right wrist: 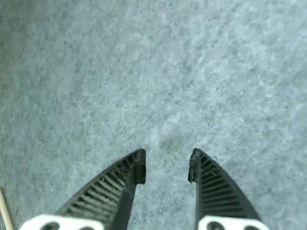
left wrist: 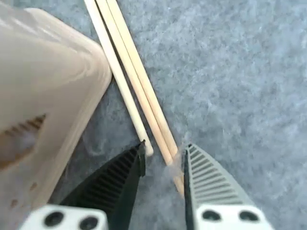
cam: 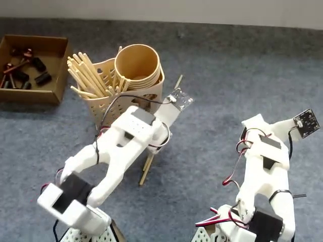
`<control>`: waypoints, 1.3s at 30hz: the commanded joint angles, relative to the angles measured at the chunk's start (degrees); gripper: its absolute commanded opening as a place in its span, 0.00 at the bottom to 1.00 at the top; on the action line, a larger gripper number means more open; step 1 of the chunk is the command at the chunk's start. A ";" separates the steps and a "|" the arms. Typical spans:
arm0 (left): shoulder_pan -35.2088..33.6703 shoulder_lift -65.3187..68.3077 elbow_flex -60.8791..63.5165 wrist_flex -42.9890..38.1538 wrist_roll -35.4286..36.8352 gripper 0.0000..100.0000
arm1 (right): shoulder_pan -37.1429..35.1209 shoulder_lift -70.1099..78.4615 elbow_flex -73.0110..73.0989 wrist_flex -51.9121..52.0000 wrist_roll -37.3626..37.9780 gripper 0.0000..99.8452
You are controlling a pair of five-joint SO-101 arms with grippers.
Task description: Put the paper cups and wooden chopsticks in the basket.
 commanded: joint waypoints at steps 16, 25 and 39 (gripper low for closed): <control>-1.36 20.09 -21.76 6.95 -0.26 0.13 | -1.98 -1.80 -0.22 -1.36 0.00 0.15; -0.84 28.62 -33.45 16.62 -0.44 0.06 | -1.71 -1.80 -0.22 -1.36 0.00 0.15; 4.88 28.35 -34.24 20.57 -0.35 0.00 | -1.63 -1.80 -0.22 -1.36 0.00 0.15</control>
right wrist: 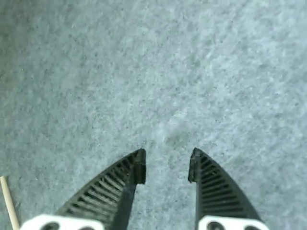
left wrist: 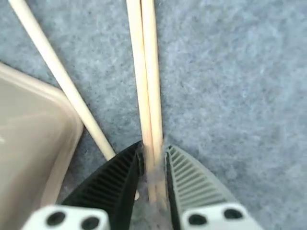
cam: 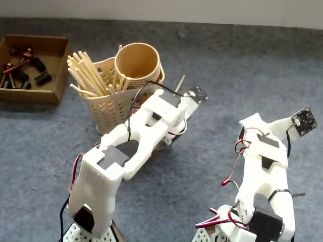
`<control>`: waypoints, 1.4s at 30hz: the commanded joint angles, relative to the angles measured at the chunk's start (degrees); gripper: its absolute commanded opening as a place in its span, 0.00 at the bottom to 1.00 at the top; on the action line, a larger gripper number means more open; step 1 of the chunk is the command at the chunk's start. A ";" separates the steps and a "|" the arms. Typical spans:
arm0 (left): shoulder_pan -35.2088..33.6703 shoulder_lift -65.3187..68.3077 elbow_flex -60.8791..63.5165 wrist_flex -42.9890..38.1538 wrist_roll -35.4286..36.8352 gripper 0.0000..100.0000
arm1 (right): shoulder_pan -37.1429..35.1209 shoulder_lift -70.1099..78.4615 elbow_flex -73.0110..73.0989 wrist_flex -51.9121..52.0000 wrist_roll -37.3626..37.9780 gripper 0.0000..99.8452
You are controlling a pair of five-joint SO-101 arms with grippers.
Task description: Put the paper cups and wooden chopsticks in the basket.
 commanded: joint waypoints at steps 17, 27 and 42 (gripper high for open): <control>1.80 -14.81 -0.66 9.23 -0.35 0.00 | 1.01 -1.80 -0.31 -1.36 0.00 0.15; 3.12 -26.59 -0.66 11.25 -0.35 0.00 | 0.92 -1.80 -0.22 -1.36 0.00 0.15; 2.95 -49.98 -0.66 12.57 -0.26 0.00 | 0.75 -1.80 -0.22 -1.36 0.00 0.15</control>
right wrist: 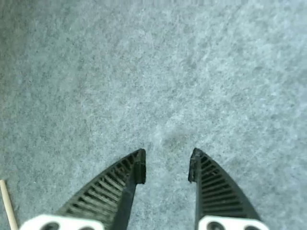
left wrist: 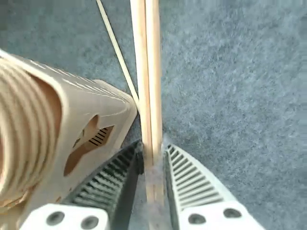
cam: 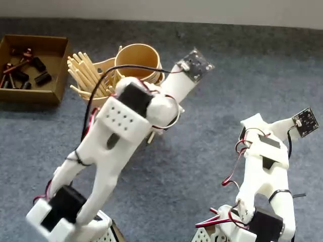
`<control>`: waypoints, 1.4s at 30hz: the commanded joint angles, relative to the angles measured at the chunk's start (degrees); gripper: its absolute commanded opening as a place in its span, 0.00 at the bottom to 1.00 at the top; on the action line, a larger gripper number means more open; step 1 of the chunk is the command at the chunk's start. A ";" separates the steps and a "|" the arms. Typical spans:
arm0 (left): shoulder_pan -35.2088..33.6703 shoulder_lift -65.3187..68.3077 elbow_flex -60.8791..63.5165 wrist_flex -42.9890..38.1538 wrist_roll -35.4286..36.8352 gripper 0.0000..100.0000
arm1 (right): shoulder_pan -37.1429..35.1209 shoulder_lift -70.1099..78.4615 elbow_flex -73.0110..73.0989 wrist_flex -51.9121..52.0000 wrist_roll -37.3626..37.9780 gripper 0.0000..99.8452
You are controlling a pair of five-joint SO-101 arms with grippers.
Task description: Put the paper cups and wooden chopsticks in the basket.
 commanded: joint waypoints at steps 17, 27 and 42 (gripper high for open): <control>-10.51 -29.23 -0.75 -5.01 -0.09 0.00 | 0.04 -1.63 -0.22 -1.36 0.00 0.15; -17.89 -31.25 -0.66 -12.92 -0.09 0.00 | 0.04 -1.45 -0.22 -1.36 0.00 0.15; -24.66 -31.34 19.65 -42.46 5.27 0.00 | -1.01 -1.36 -0.22 -1.36 0.09 0.15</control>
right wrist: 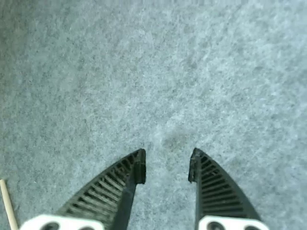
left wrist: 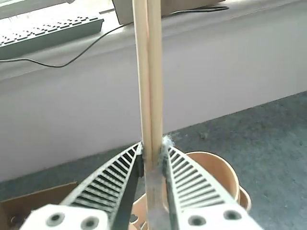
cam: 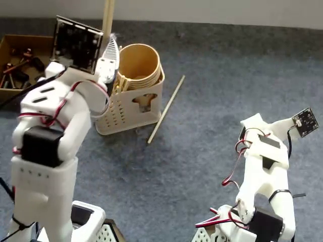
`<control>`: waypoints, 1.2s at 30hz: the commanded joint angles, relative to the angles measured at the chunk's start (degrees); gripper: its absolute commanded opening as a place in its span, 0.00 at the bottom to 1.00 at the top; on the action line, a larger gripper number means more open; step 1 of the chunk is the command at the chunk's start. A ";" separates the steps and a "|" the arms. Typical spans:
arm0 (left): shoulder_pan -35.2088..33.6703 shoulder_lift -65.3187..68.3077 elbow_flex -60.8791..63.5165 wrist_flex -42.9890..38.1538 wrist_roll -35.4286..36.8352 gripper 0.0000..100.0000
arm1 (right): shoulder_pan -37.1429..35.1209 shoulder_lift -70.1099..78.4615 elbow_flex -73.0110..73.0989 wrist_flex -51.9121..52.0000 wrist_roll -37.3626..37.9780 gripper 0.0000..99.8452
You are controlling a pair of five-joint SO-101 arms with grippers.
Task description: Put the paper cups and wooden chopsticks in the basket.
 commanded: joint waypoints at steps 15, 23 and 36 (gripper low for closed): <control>-7.96 -1.01 27.03 -33.93 7.21 0.00 | -1.10 -1.36 -0.22 -1.36 0.09 0.15; -7.96 -1.01 27.74 -33.76 7.21 0.00 | -1.19 -1.36 -0.22 -1.36 0.09 0.15; -11.30 -1.10 25.89 -29.01 7.30 0.12 | -2.42 -1.27 -0.22 -1.45 3.25 0.15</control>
